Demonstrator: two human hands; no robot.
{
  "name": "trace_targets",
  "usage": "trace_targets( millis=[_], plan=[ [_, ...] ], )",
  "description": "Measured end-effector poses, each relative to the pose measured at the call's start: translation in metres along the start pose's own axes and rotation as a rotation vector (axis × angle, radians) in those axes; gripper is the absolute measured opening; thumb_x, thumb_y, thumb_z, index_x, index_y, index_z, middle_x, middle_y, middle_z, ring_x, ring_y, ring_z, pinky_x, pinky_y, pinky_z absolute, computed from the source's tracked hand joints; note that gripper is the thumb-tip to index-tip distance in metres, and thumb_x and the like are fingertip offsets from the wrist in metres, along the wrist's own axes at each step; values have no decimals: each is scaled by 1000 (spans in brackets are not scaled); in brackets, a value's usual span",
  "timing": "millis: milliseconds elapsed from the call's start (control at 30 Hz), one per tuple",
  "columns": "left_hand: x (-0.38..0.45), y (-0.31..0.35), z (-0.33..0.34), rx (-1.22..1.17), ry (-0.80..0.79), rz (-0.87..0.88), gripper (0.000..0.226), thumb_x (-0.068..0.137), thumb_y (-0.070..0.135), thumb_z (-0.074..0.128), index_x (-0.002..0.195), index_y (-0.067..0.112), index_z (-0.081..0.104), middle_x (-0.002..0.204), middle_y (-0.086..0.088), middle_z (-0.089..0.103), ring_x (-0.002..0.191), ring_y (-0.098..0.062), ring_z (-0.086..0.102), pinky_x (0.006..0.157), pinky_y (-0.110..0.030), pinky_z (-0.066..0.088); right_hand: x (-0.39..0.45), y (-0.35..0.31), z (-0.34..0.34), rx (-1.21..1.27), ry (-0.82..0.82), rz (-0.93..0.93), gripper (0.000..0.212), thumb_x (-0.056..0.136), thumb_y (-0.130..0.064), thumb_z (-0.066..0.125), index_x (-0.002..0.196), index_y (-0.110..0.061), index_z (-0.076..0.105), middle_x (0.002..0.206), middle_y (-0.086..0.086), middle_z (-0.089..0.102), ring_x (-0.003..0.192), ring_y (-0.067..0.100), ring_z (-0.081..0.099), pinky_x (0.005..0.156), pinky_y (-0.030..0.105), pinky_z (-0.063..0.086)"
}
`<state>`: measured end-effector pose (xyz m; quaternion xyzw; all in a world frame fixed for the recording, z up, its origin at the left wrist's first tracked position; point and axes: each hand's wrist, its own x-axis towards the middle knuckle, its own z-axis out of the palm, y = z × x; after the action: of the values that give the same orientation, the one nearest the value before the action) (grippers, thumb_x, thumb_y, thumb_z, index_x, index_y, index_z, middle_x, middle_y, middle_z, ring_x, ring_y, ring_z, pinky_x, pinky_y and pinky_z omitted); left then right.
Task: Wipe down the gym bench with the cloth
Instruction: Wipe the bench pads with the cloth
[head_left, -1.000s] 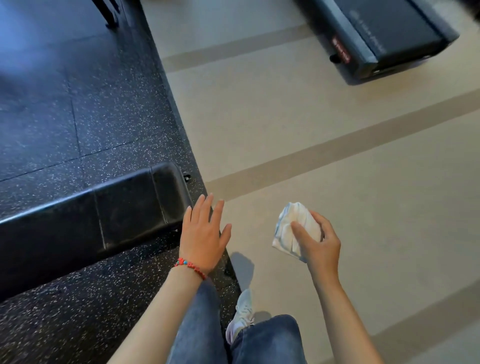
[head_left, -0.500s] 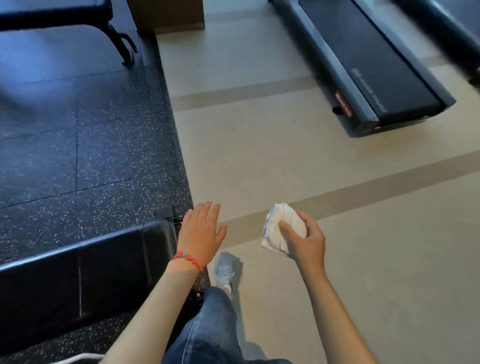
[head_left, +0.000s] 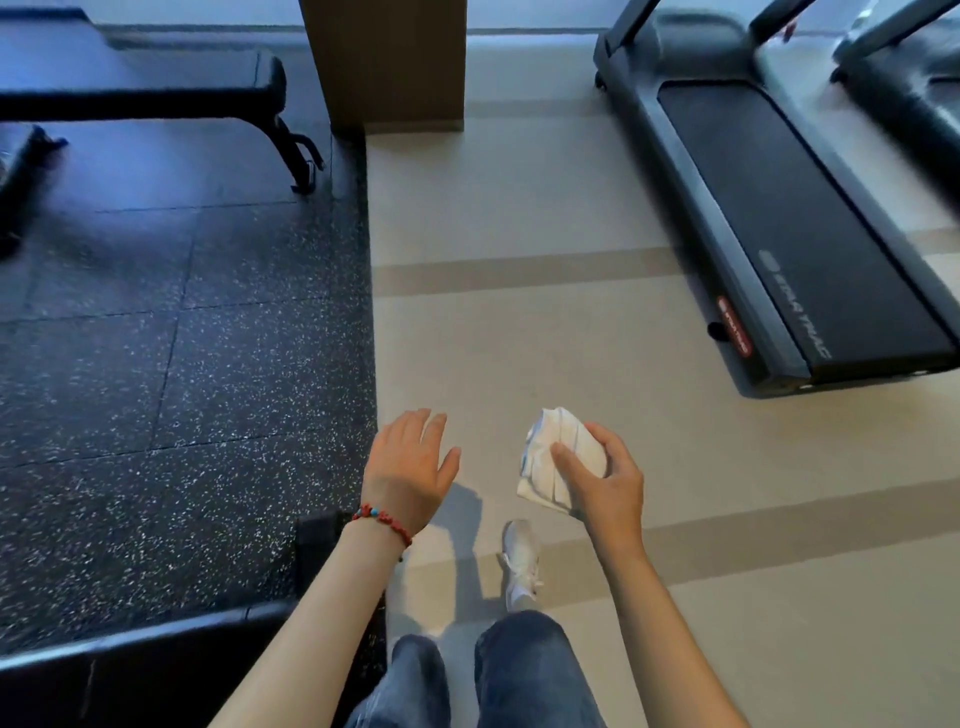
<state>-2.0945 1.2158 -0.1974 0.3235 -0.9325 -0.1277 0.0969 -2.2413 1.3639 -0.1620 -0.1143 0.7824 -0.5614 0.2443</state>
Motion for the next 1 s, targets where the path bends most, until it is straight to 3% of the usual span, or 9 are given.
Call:
trace_targets(
  millis=[333, 500, 833, 1000],
  plan=[
    [182, 7, -2, 63, 43, -184, 52, 86, 39, 36, 105, 1, 65, 101, -17, 67, 94, -34, 65, 80, -46, 53, 203, -78, 23, -29, -165, -36, 30, 76, -18, 72, 102, -27, 60, 102, -2, 63, 91, 12, 60, 75, 27, 50],
    [261, -11, -9, 46, 97, -224, 51, 86, 38, 37, 105, 0, 65, 101, -18, 67, 94, -34, 65, 81, -46, 52, 280, -109, 59, -52, -200, -26, 33, 75, -20, 73, 106, -26, 61, 106, 0, 63, 94, 16, 61, 80, 37, 55],
    [434, -142, -30, 105, 145, -262, 48, 83, 35, 38, 99, 1, 67, 97, -17, 69, 89, -33, 67, 77, -46, 54, 430, -187, 210, -38, -247, -92, 29, 74, -21, 74, 88, -42, 59, 94, -8, 65, 89, 14, 62, 75, 33, 54],
    [503, -219, -54, 132, 165, -298, 49, 84, 36, 37, 103, 0, 67, 103, -18, 68, 94, -34, 66, 80, -48, 53, 487, -229, 288, -66, -254, -65, 37, 64, -36, 69, 100, -31, 62, 100, -5, 65, 92, 16, 62, 83, 36, 53]
  ],
)
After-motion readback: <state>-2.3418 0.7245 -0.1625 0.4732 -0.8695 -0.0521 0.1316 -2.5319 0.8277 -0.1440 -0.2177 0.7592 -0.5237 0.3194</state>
